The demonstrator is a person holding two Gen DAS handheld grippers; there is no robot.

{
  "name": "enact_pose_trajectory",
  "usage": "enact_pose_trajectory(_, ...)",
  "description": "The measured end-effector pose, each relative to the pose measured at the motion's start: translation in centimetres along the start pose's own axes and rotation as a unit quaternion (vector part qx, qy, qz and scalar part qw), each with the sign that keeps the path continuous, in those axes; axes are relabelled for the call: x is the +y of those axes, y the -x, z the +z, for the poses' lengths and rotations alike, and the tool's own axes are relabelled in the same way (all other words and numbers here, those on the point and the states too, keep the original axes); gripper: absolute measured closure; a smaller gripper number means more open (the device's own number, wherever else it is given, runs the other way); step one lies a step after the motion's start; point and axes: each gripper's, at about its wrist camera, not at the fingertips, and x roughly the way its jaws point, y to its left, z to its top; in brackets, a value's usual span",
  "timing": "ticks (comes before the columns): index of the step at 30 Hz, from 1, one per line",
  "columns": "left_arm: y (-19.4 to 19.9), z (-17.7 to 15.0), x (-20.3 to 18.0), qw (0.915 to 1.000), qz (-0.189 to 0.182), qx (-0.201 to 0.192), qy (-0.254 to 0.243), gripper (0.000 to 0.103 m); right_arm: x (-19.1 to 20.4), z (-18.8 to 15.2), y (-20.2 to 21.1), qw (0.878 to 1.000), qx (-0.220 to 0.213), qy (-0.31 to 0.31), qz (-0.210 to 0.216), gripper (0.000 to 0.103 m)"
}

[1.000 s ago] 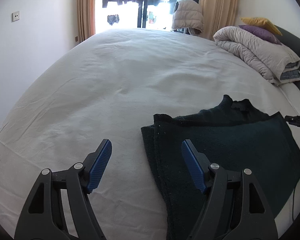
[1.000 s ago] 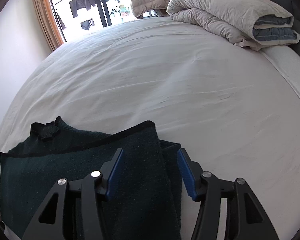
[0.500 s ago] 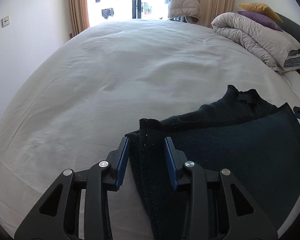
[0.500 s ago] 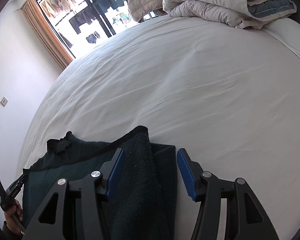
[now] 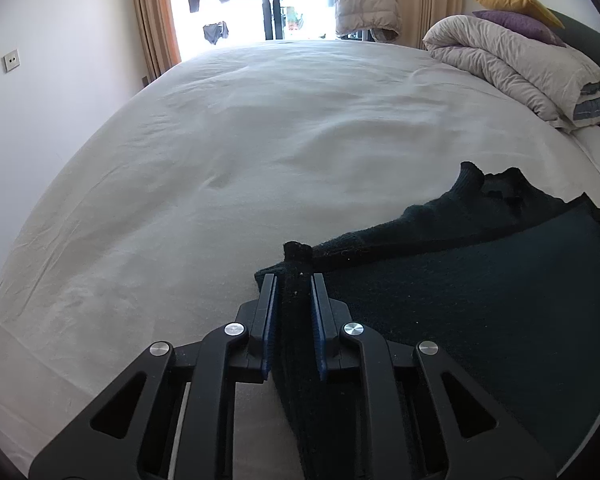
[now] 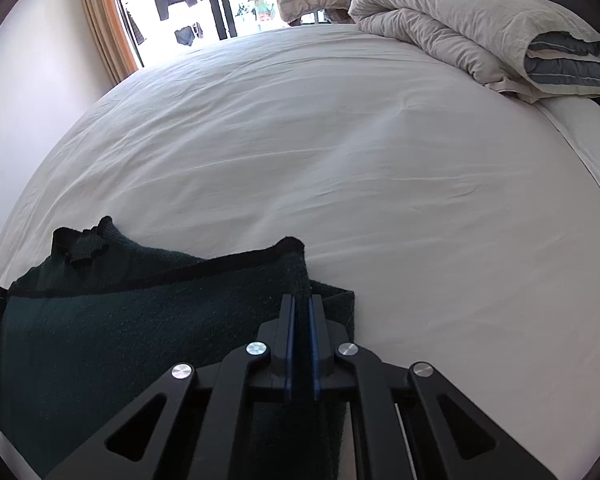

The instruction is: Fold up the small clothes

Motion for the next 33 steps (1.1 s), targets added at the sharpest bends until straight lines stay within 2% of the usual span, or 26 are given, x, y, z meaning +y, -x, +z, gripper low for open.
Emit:
enact_pose_trajectory(5, -0.5, 0.6, -0.6, 0.9997, 0.019, -0.005, -0.011, 0.092, -1.1, -0.4, -0.3, 0.999, -0.006, -0.032, -0.017, 0.098)
enact_pose_trajectory(13, -2.6, 1.9, -1.2, 0.9993, 0.030, 0.002, -0.022, 0.094, -3.1, -1.1, -1.8, 0.996, -0.003, -0.090, -0.025, 0.098)
enact_pose_trajectory(18, -0.1, 1.6, -0.4, 0.9986, 0.045, -0.025, -0.010, 0.094, -2.9, -1.3, -1.8, 0.996, -0.014, -0.083, -0.038, 0.096)
enact_pose_trajectory(19, 1.2, 1.6, -0.4, 0.9981, 0.050, -0.036, -0.008, 0.094, -2.7, -1.3, -1.3, 0.996, -0.014, -0.077, -0.050, 0.082)
enact_pose_trajectory(20, 2.6, 1.5, -0.6, 0.9973, 0.055, -0.048, -0.009, 0.094, -2.4, -1.3, -0.5, 0.995, -0.021, -0.074, -0.061, 0.061)
enact_pose_trajectory(21, 3.9, 1.3, -1.0, 0.9972, 0.052, -0.054, -0.010, 0.094, -2.0, -1.3, 0.7, 0.995, -0.038, -0.071, -0.065, 0.053)
enact_pose_trajectory(22, 5.1, 1.0, -1.5, 0.9977, 0.037, -0.055, -0.011, 0.094, -1.5, -1.5, 2.2, 0.994, -0.062, -0.067, -0.064, 0.053)
enact_pose_trajectory(24, 7.0, 0.0, -3.2, 0.9980, 0.005, -0.058, -0.021, 0.094, 0.1, -2.3, 5.2, 0.992, -0.104, -0.064, -0.028, 0.053)
enact_pose_trajectory(26, 8.1, -1.5, -4.7, 0.9977, -0.037, -0.055, -0.014, 0.094, 2.5, -3.9, 7.1, 0.989, -0.116, -0.055, 0.073, 0.053)
enact_pose_trajectory(27, 8.1, -2.4, -5.3, 0.9973, -0.057, -0.045, -0.006, 0.094, 4.0, -4.8, 7.5, 0.985, -0.109, -0.046, 0.129, 0.053)
enact_pose_trajectory(29, 7.5, -4.1, -6.6, 0.9979, -0.060, -0.024, -0.003, 0.094, 6.9, -7.1, 7.6, 0.971, -0.080, -0.034, 0.223, 0.053)
enact_pose_trajectory(31, 6.2, -6.1, -6.9, 0.9981, -0.062, 0.007, 0.003, 0.094, 9.1, -9.9, 6.9, 0.955, -0.042, -0.038, 0.292, 0.055)
enact_pose_trajectory(33, 6.0, -7.6, -6.8, 0.9985, -0.055, 0.004, 0.001, 0.093, 11.0, -12.6, 5.7, 0.938, 0.003, -0.036, 0.344, 0.056)
